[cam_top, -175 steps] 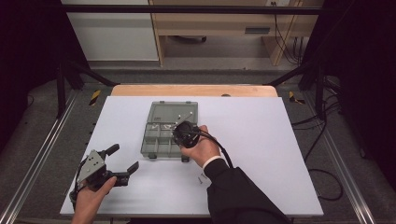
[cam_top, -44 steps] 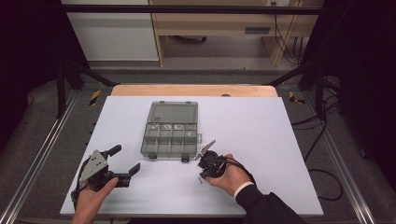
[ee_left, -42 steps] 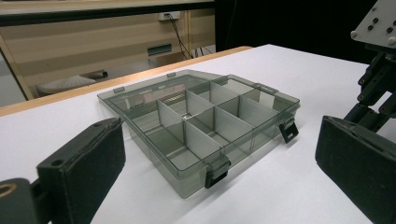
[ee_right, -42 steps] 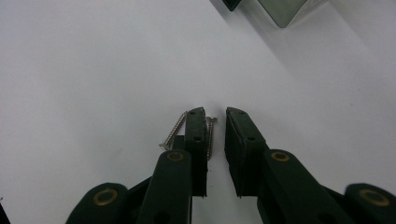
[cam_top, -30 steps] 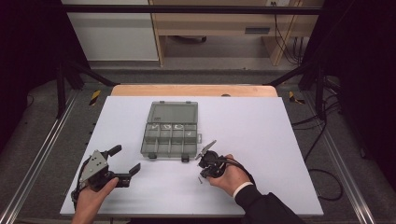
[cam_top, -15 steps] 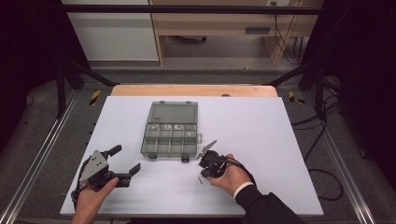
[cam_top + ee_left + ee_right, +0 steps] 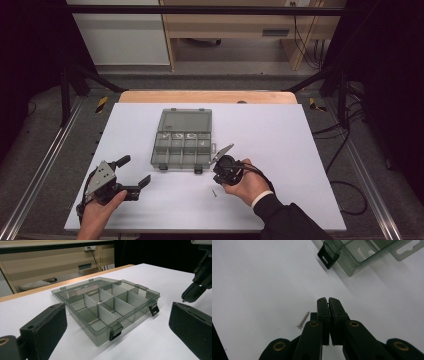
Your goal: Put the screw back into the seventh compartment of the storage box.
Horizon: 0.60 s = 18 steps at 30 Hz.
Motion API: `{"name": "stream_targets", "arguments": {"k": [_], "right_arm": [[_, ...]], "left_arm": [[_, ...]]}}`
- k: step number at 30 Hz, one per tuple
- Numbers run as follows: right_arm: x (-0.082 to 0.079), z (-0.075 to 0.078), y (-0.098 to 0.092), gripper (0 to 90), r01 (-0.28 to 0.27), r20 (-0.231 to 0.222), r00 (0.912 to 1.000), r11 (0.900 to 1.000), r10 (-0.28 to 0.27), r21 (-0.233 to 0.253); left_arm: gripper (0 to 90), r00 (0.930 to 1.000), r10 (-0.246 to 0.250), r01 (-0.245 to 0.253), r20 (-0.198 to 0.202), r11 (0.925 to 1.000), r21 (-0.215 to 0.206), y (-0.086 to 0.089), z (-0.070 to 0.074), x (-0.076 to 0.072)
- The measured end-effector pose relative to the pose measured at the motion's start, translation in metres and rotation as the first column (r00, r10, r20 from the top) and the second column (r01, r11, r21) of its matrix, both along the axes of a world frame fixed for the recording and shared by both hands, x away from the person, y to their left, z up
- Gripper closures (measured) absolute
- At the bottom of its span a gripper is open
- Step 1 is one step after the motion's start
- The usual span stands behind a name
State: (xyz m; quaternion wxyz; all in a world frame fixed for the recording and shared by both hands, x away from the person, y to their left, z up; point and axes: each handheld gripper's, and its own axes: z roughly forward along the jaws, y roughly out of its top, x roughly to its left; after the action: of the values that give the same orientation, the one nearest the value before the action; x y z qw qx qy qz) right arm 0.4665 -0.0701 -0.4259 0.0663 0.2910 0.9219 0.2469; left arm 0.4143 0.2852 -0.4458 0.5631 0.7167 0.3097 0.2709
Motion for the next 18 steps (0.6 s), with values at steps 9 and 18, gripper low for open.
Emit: {"name": "stream_targets", "arguments": {"k": [9,18], "right_arm": [[0.002,0.011,0.003,87.6,-0.008,0.028,0.9996,1.000,0.008,0.013],[0.005,0.021,0.008,87.6,-0.017,0.051,0.9986,0.999,0.016,0.028]], "left_arm": [[1.4,1.0000,0.001,-0.001,-0.001,1.0000,0.001,0.000,0.000,0.000],[1.4,1.0000,-0.002,0.002,-0.002,1.0000,0.003,0.000,0.000,0.000]]}}
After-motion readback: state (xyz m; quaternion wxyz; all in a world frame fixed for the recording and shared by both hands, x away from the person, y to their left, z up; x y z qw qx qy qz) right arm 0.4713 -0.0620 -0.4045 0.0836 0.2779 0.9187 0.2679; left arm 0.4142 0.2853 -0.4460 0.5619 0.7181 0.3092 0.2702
